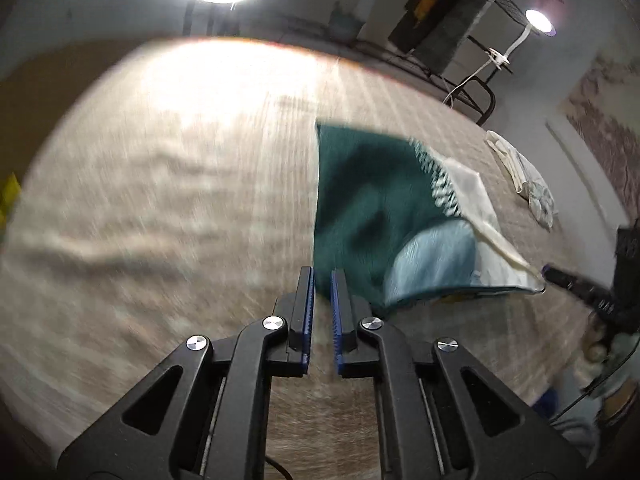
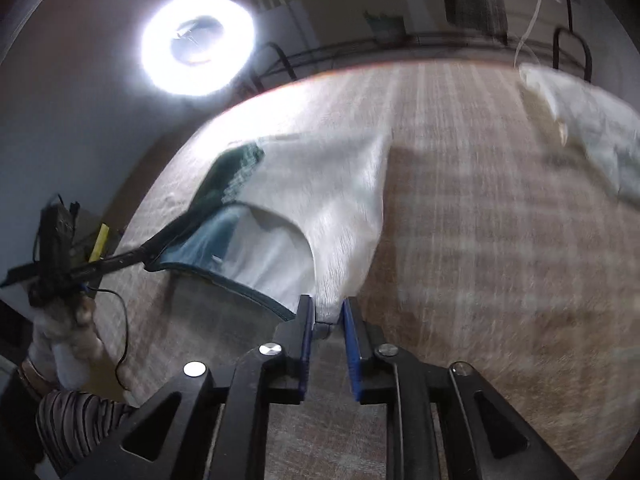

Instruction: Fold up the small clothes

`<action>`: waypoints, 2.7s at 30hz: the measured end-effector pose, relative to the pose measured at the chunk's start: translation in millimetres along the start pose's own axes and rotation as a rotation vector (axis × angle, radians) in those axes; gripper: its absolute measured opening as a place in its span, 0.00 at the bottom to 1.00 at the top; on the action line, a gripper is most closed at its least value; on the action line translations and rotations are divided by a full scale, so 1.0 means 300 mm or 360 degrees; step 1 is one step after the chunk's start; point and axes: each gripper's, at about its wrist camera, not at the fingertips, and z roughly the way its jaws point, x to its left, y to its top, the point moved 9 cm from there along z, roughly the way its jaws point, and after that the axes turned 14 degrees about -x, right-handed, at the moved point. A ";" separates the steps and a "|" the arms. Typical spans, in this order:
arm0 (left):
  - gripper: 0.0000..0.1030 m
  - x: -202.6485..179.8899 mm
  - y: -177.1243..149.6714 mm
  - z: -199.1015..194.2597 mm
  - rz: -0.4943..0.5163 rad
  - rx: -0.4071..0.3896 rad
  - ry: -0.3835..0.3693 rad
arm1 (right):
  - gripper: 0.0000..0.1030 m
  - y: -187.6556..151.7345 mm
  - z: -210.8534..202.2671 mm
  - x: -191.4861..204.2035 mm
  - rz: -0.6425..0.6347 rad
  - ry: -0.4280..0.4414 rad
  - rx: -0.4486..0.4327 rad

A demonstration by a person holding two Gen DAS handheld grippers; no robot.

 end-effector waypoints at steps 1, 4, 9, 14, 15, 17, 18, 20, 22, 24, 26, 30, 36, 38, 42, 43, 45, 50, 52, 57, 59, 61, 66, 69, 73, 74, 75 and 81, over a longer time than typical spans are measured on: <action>0.06 -0.012 0.039 -0.022 0.0042 -0.0033 0.0003 | 0.24 0.021 -0.014 0.006 -0.0018 -0.0002 -0.0021; 0.06 -0.041 0.153 -0.080 0.0041 -0.0120 -0.0006 | 0.24 0.112 -0.047 0.052 -0.0059 0.0010 -0.0104; 0.06 -0.119 0.291 -0.069 -0.0019 -0.0157 0.0055 | 0.23 0.262 -0.004 0.188 -0.0118 0.0113 -0.0188; 0.06 -0.148 0.203 0.051 -0.0027 -0.0060 0.0096 | 0.18 0.317 0.173 0.288 -0.0124 0.0182 -0.0163; 0.06 -0.146 0.168 0.079 0.0000 -0.0028 0.0120 | 0.16 0.320 0.206 0.297 -0.0124 0.0182 -0.0155; 0.06 -0.132 0.103 0.129 0.0014 0.0030 0.0165 | 0.14 0.312 0.290 0.308 -0.0127 0.0175 -0.0136; 0.06 -0.113 0.071 0.154 -0.0002 0.0072 0.0188 | 0.14 0.307 0.332 0.312 -0.0131 0.0175 -0.0123; 0.06 -0.080 0.031 0.185 -0.0049 0.0124 0.0229 | 0.14 0.299 0.395 0.317 -0.0165 0.0162 -0.0097; 0.06 -0.042 0.002 0.205 -0.0102 0.0150 0.0267 | 0.14 0.290 0.462 0.320 -0.0235 0.0129 -0.0065; 0.06 -0.007 -0.030 0.217 -0.0147 0.0186 0.0292 | 0.14 0.298 0.505 0.316 -0.0252 0.0134 -0.0055; 0.06 0.029 -0.070 0.223 -0.0166 0.0219 0.0328 | 0.14 0.289 0.557 0.308 -0.0257 0.0128 -0.0030; 0.06 0.063 -0.090 0.197 -0.0161 0.0199 0.0351 | 0.14 0.244 0.645 0.292 -0.0289 0.0066 0.0033; 0.06 0.099 -0.036 0.132 -0.0190 0.0082 0.0375 | 0.15 0.245 0.613 0.291 -0.0301 0.0065 0.0019; 0.06 0.105 -0.014 0.117 -0.0179 0.0049 0.0371 | 0.15 0.256 0.558 0.300 -0.0258 0.0122 0.0013; 0.06 0.114 -0.012 0.122 -0.0286 0.0088 0.0310 | 0.15 0.212 0.473 0.347 -0.0379 0.0175 0.0062; 0.06 0.112 -0.015 0.127 -0.0307 0.0104 0.0302 | 0.15 0.189 0.465 0.349 -0.0413 0.0163 0.0085; 0.17 0.108 -0.015 0.133 -0.0330 0.0115 0.0284 | 0.15 0.132 0.471 0.344 -0.0456 0.0121 0.0146; 0.32 0.069 0.015 0.132 -0.0317 0.0065 0.0252 | 0.27 0.037 0.480 0.360 -0.0548 0.0121 0.0194; 0.34 0.066 0.024 0.141 -0.0361 0.0069 0.0225 | 0.30 0.036 0.462 0.370 -0.0504 0.0167 0.0214; 0.35 0.088 0.030 0.162 -0.0508 0.0087 0.0183 | 0.33 0.088 0.346 0.366 -0.0309 0.0307 0.0160; 0.35 0.095 0.034 0.175 -0.0516 0.0096 0.0175 | 0.39 0.124 0.271 0.339 -0.0266 0.0313 0.0084; 0.35 0.098 0.025 0.192 -0.0531 0.0128 0.0146 | 0.43 0.155 0.203 0.270 -0.0180 0.0299 0.0023; 0.35 0.111 -0.011 0.235 -0.0580 0.0216 0.0108 | 0.45 0.169 0.145 0.016 0.0098 0.0221 -0.0001; 0.35 0.117 -0.014 0.260 -0.0608 0.0228 0.0094 | 0.45 0.143 0.151 -0.151 0.0335 0.0196 0.0021; 0.36 0.115 0.007 0.281 -0.0634 0.0207 0.0083 | 0.45 0.106 0.179 -0.251 0.0591 0.0315 0.0058; 0.37 0.111 0.010 0.285 -0.0642 0.0200 0.0078 | 0.45 0.092 0.191 -0.256 0.0624 0.0338 0.0077; 0.38 0.105 0.015 0.291 -0.0645 0.0191 0.0071 | 0.45 0.083 0.209 -0.261 0.0643 0.0341 0.0094; 0.38 0.071 0.037 0.329 -0.0649 0.0199 0.0011 | 0.39 0.098 0.286 -0.254 0.0756 0.0439 0.0094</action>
